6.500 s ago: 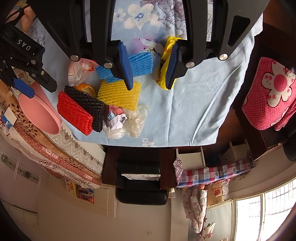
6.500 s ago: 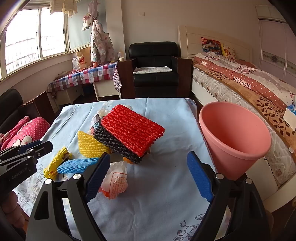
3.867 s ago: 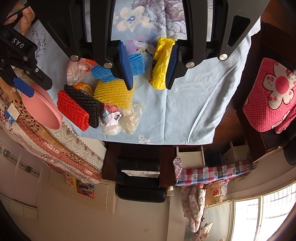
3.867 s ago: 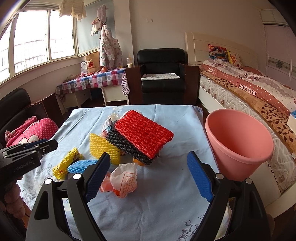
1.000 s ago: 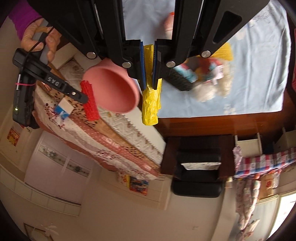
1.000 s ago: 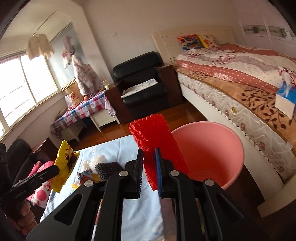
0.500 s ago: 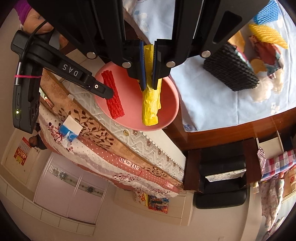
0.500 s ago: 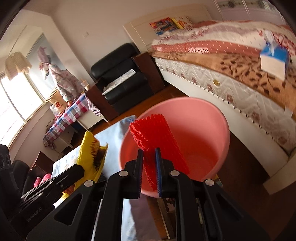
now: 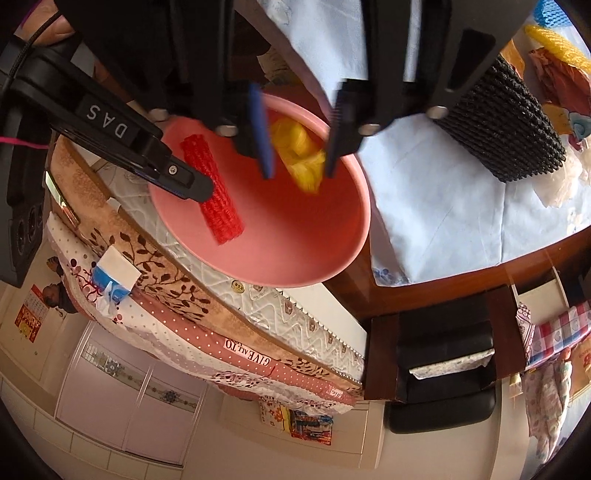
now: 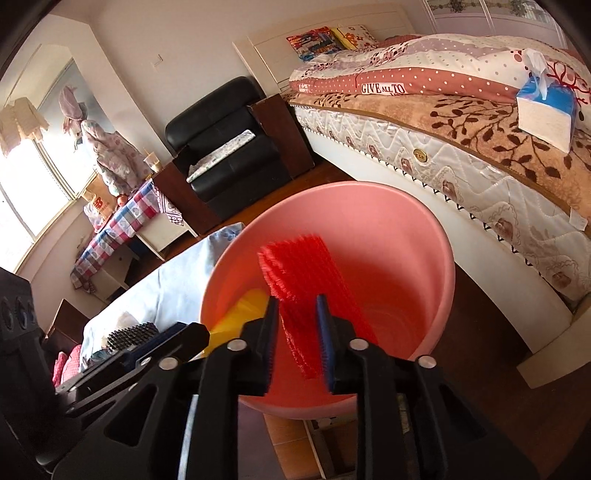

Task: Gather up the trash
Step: 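Open the left tool to drop the yellow bag while the right tool drops the red sleeve, then move both open tools back over the trash pile on the table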

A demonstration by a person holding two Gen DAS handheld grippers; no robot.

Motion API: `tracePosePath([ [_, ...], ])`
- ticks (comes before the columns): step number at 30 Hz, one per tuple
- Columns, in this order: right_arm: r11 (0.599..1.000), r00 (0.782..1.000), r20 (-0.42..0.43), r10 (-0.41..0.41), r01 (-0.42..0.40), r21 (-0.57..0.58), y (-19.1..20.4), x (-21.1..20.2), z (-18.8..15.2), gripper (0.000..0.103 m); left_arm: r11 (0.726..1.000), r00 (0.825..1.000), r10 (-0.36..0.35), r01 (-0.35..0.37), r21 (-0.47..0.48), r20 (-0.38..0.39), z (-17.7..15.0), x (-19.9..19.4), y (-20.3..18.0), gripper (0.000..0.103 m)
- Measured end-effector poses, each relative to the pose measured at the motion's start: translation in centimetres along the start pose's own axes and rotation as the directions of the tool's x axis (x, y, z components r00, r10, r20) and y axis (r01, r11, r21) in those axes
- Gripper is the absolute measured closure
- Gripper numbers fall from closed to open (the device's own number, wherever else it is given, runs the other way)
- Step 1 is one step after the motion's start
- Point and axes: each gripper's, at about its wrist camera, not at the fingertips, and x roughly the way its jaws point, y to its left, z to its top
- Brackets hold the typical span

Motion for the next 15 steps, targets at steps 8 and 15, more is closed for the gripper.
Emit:
tracePosePath([
  [8, 1.0, 1.0, 0.014, -0.013, 0.013, -0.018, 0.6, -0.5, -0.5, 0.064, 1.0, 0.999, -0.01, 0.009, 0.017, 0.038, 0.1, -2.3, 0.4, 0.063],
  [15, 0.999, 0.998, 0.055, -0.02, 0.023, -0.041, 2.7, -3.4, -2.5, 0.064, 0.998, 0.994, 0.033, -0.038, 0.042, 0.099, -0.9, -6.3, 1.5, 0.063],
])
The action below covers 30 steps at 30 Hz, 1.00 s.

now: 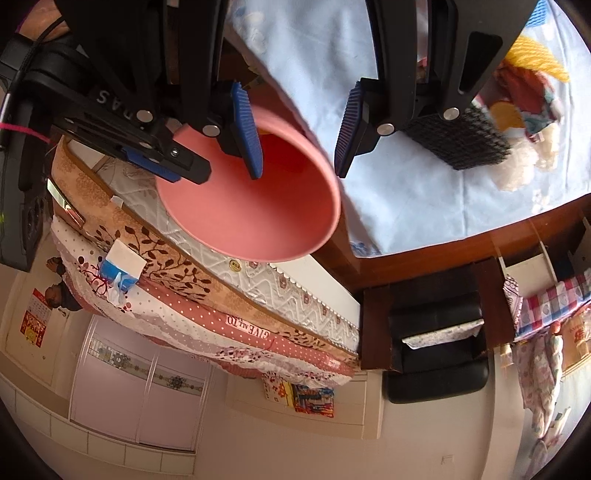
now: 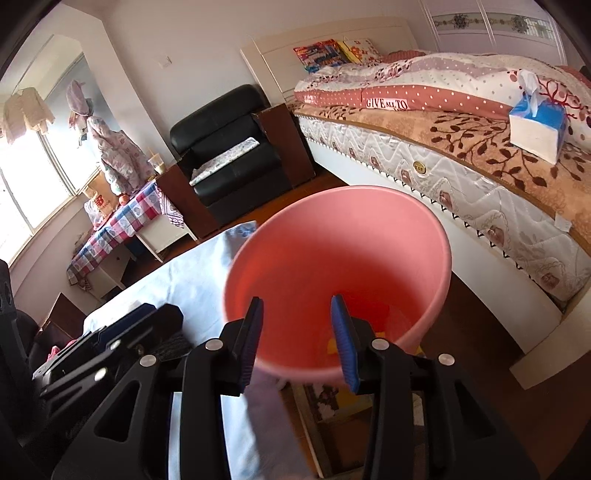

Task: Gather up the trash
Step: 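Move both open tools back over the trash pile on the table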

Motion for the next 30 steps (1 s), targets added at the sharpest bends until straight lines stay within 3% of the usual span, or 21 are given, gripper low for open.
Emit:
tracePosePath([
  [11, 0.996, 0.996, -0.062, 0.066, -0.069, -0.059, 5.3, -3.3, -5.2, 0.062, 0.994, 0.996, 0.09, -0.088, -0.061, 0.023, -3.0, -6.2, 4.8, 0.063],
  [20, 0.976, 0.993, -0.075, 0.095, -0.107, -0.188, 9.7, -5.4, -8.8, 0.062, 0.987, 0.989, 0.138, -0.133, -0.091, 0.055, -5.1, -10.4, 7.6, 0.063],
  [30, 0.959, 0.983, -0.104, 0.149, -0.17, -0.225, 11.6, -6.4, -9.9, 0.062, 0.982, 0.984, 0.165, -0.158, -0.102, 0.066, -7.1, -13.5, 9.2, 0.063],
])
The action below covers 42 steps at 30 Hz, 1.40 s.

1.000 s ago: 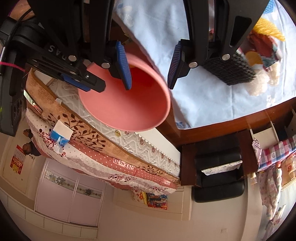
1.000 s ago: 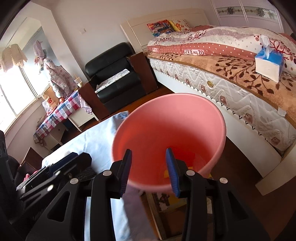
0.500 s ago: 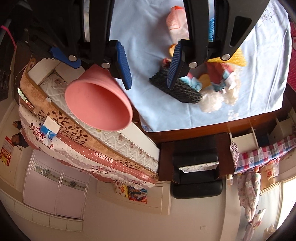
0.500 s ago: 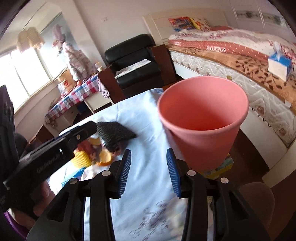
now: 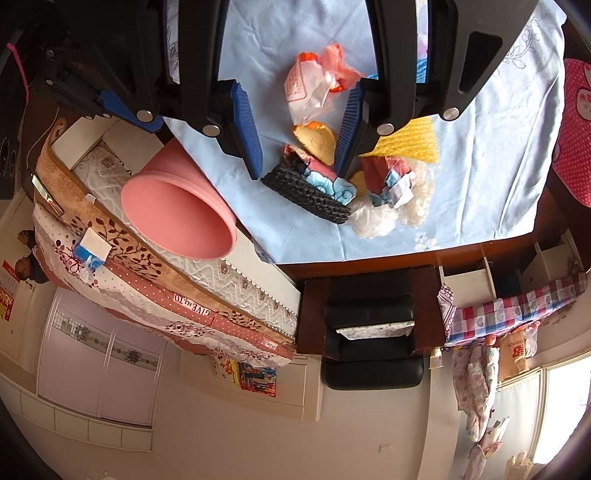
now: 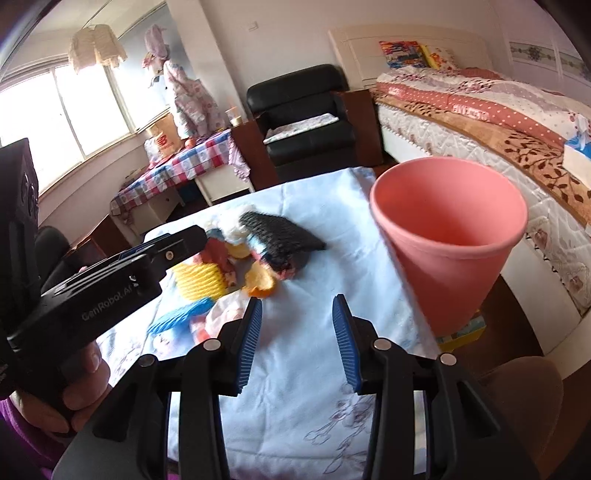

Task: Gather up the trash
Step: 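Move both open tools back over the trash pile on the table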

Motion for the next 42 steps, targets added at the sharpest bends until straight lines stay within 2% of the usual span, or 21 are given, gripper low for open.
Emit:
tracePosePath([
  [8, 0.997, 0.997, 0.002, 0.079, -0.079, -0.023, 1.5, -0.7, -0.3, 0.062, 0.999, 1.0, 0.018, -0.017, -0.046, 0.008, -0.6, -1.4, 1.5, 0.063],
  [13, 0.996, 0.998, 0.01, 0.068, -0.067, -0.052, 2.5, -1.2, -0.2, 0.062, 0.998, 0.999, 0.034, -0.033, -0.058, 0.018, -1.0, -2.3, 2.0, 0.063],
  [17, 0.997, 0.999, -0.02, 0.035, -0.036, -0.074, 2.8, -0.8, -0.3, 0.062, 0.996, 0.999, 0.051, -0.05, -0.077, 0.011, -1.3, -2.5, 2.8, 0.063],
  [23, 0.999, 0.999, -0.028, 0.028, -0.029, -0.045, 2.0, -0.6, -0.3, 0.062, 0.993, 0.998, 0.063, -0.064, -0.1, -0.015, -1.5, -2.1, 3.4, 0.062],
  [30, 0.996, 0.996, -0.049, 0.072, -0.074, -0.044, 2.1, 0.0, -0.5, 0.062, 0.994, 0.998, 0.064, -0.065, -0.093, -0.014, -1.7, -2.1, 3.3, 0.057],
  [42, 0.99, 0.991, -0.036, 0.127, -0.129, -0.058, 3.1, -0.6, -0.3, 0.061, 0.991, 0.996, 0.089, -0.087, -0.097, 0.017, -1.9, -3.8, 3.9, 0.056],
])
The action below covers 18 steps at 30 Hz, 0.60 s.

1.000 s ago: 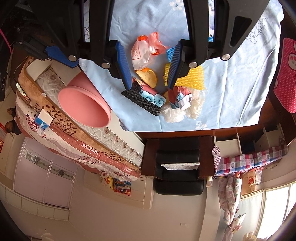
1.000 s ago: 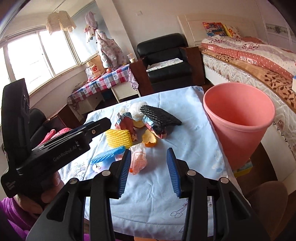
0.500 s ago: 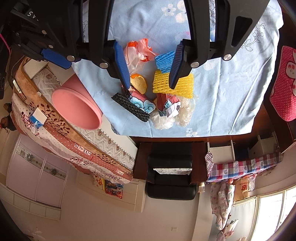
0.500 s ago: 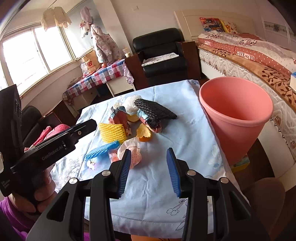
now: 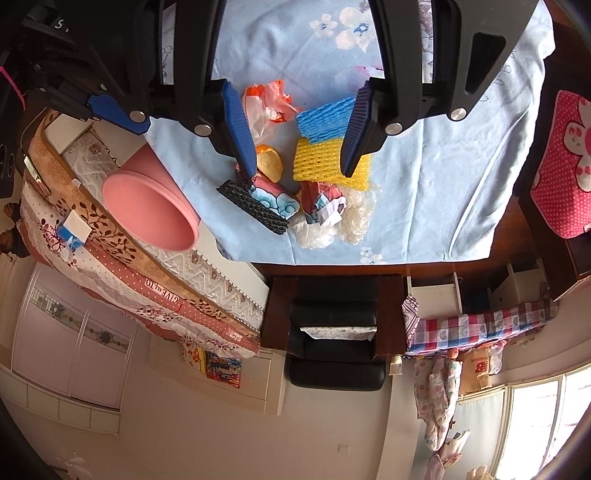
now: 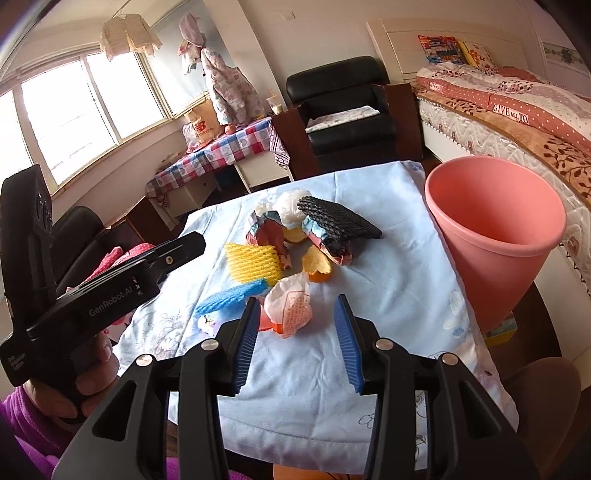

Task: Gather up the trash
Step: 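Move both open tools back over the trash pile on the table, then grasp the blue foam net with the left tool while the right tool grasps the clear plastic bag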

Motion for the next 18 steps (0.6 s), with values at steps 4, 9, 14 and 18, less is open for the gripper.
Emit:
tracePosePath([
  [4, 1.0, 1.0, -0.007, -0.003, 0.003, -0.01, 0.4, 0.4, 0.1, 0.061, 1.0, 1.0, 0.001, -0.001, -0.002, 0.006, 0.2, -0.2, 0.8, 0.056],
  [9, 1.0, 0.999, -0.034, -0.012, 0.012, -0.014, 0.6, 1.3, 0.3, 0.061, 1.0, 1.0, 0.006, -0.006, -0.023, -0.007, 0.2, 0.2, 2.5, 0.056],
  [14, 1.0, 0.999, -0.046, -0.025, 0.025, -0.002, 0.0, 2.3, 0.8, 0.061, 0.999, 1.0, 0.018, -0.019, -0.035, -0.025, 0.1, 0.9, 3.7, 0.056],
  [18, 0.998, 0.998, -0.016, -0.063, 0.062, -0.01, -0.8, 2.7, 1.8, 0.061, 0.999, 0.999, 0.028, -0.03, -0.04, -0.04, 0.2, 1.5, 4.7, 0.055],
])
